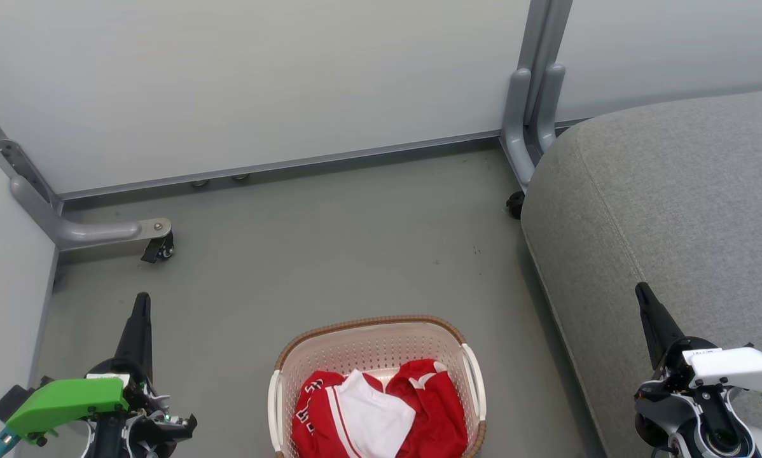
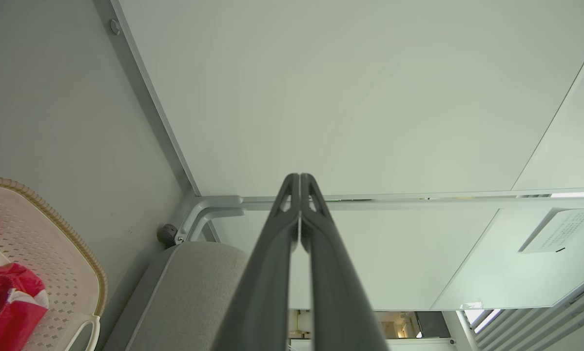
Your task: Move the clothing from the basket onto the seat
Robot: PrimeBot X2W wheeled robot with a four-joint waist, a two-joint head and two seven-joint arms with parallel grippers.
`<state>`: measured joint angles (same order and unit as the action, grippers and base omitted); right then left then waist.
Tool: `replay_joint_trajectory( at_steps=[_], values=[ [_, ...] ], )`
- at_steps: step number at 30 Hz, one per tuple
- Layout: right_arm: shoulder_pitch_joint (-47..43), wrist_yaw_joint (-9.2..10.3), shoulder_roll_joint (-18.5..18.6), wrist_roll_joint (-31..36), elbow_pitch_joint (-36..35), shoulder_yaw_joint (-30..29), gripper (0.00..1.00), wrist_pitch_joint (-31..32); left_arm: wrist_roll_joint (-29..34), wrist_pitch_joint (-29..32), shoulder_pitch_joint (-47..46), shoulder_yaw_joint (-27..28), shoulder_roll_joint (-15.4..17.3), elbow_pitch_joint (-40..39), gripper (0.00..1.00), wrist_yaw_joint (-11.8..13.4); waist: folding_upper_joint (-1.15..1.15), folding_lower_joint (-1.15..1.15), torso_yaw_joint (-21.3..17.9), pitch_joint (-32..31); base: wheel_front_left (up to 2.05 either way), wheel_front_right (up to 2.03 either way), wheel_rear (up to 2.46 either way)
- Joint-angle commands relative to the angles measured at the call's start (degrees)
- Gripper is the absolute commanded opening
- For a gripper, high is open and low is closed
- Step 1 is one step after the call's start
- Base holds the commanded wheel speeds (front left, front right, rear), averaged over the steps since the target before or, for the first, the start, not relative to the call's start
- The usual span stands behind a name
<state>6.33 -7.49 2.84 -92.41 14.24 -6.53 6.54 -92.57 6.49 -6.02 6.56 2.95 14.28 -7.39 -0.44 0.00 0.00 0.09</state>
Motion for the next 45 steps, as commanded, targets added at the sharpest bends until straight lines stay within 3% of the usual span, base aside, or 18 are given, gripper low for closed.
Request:
replay_joint_trajectory(
  at_steps=[1, 14, 15, 28, 45],
  values=[
    [0.4, 0.00, 0.2, 0.2, 0.2, -0.1, 0.00, 0.2, 0.4, 0.3, -1.0, 0.2, 0.0, 0.1, 0.00, -0.2, 0.44, 0.00, 0.0, 0.0, 0.00, 0.00, 0.00],
    [0.4, 0.00, 0.2, 0.2, 0.2, -0.1, 0.00, 0.2, 0.4, 0.3, -1.0, 0.2, -0.1, 0.1, 0.00, -0.2, 0.44, 0.00, 0.0, 0.0, 0.00, 0.00, 0.00],
    [0.0, 0.00, 0.0, 0.0, 0.0, 0.0, 1.00, 0.0, 0.0, 0.0, 0.0, 0.0, 0.0, 0.0, 1.00, 0.0, 0.00, 0.00, 0.0, 0.0, 0.00, 0.00, 0.00],
    [-1.6, 0.01, -0.4, 3.2, 1.2, 2.1, 1.00, -2.8, 3.2, -2.8, 1.1, -3.1, 0.2, 1.2, 1.00, 0.0, 0.03, 0.00, 0.0, 0.2, 0.00, 0.00, 0.00],
    [-2.3, 0.00, -0.3, 24.3, -2.2, 2.0, 1.00, -7.1, 23.4, -7.1, 1.4, -2.9, -0.2, -2.0, 1.00, 0.0, 0.09, 0.00, 0.0, 0.8, 0.00, 0.00, 0.00]
  ],
)
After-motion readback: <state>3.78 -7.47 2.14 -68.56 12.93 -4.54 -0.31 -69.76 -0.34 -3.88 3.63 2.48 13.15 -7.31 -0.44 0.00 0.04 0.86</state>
